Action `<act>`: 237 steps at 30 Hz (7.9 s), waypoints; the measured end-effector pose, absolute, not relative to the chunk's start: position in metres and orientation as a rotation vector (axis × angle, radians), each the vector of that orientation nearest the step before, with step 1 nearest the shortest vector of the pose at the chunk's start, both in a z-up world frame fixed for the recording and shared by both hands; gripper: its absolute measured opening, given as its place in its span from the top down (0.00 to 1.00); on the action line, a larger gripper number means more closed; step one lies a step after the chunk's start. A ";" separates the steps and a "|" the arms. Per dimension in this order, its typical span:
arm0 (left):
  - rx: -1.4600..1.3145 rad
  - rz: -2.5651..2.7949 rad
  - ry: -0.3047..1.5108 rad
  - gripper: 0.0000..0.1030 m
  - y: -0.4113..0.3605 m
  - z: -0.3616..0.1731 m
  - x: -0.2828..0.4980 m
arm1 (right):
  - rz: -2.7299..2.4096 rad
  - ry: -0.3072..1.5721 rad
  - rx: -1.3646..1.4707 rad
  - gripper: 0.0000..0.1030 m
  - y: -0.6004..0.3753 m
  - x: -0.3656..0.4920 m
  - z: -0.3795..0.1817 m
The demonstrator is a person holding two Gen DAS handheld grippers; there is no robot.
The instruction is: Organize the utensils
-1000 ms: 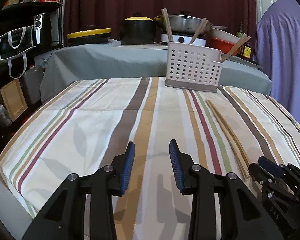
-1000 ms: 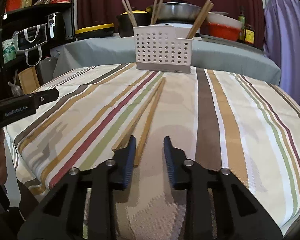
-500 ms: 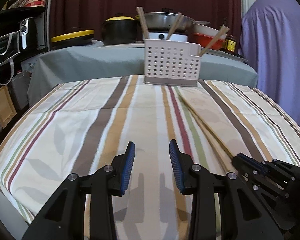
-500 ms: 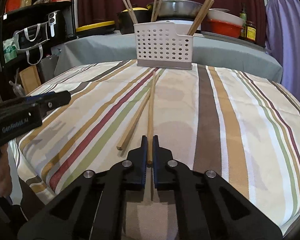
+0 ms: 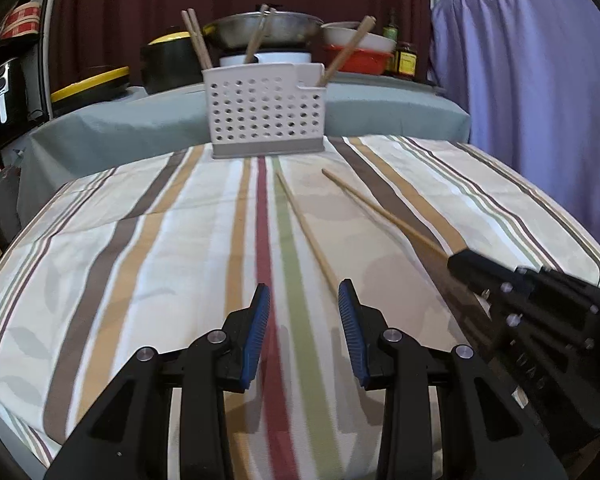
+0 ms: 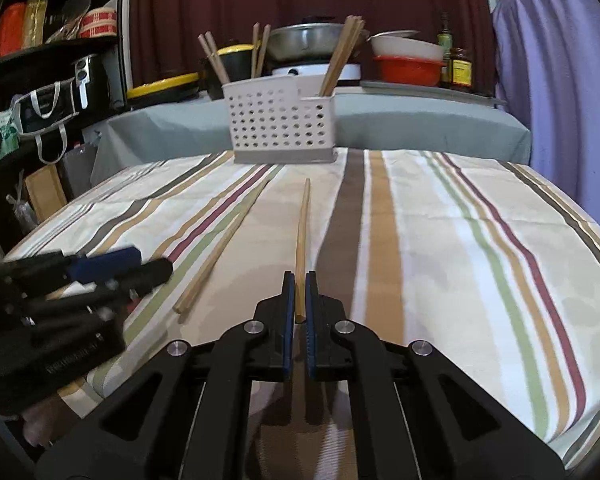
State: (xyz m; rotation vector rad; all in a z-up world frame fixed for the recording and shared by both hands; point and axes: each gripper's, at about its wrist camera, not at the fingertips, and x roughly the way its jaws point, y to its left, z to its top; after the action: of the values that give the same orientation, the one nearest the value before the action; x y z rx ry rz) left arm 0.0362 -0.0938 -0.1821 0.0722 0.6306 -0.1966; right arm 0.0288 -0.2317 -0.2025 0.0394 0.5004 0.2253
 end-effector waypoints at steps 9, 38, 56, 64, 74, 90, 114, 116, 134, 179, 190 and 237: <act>0.084 -0.203 0.669 0.65 -0.110 -0.194 0.043 | 0.229 0.478 0.078 0.94 -0.250 0.027 -0.204; 0.111 -0.191 0.634 0.94 -0.109 -0.194 0.037 | 0.244 0.469 0.072 0.94 -0.247 0.025 -0.203; 0.105 -0.131 0.416 0.94 -0.072 -0.136 0.013 | 0.223 0.361 0.022 0.94 -0.240 0.013 -0.157; 0.056 -0.119 0.336 0.94 -0.056 -0.099 0.003 | 0.226 0.274 0.004 0.94 -0.238 0.006 -0.122; -0.011 -0.113 0.286 0.94 -0.035 -0.057 -0.002 | 0.224 0.184 0.015 0.94 -0.248 0.003 -0.079; -0.033 -0.113 0.304 0.94 -0.015 -0.022 0.006 | 0.255 0.176 -0.025 0.95 -0.237 0.020 -0.046; -0.074 -0.062 0.205 0.94 0.002 0.014 0.046 | 0.264 0.099 -0.035 0.94 -0.226 0.071 -0.002; -0.075 -0.059 0.186 0.94 0.003 0.020 0.052 | 0.260 0.082 -0.035 0.94 -0.225 0.077 0.003; -0.053 -0.083 0.068 0.94 -0.006 0.065 0.123 | 0.271 -0.017 -0.011 0.95 -0.220 0.157 0.047; -0.006 -0.089 0.255 0.94 -0.028 -0.008 0.257 | 0.260 0.175 0.004 0.94 -0.204 0.297 -0.027; -0.013 -0.092 0.282 0.94 -0.025 -0.016 0.268 | 0.258 0.184 -0.008 0.93 -0.203 0.297 -0.029; -0.019 -0.062 0.228 0.33 -0.016 -0.006 0.195 | 0.155 0.145 -0.003 0.31 -0.214 0.215 -0.016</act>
State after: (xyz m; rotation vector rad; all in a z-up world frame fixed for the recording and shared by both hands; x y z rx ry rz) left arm 0.1953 -0.0156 -0.0064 -0.0186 0.2281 -0.0622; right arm 0.2145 -0.2143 -0.0158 -0.0027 0.1451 0.1554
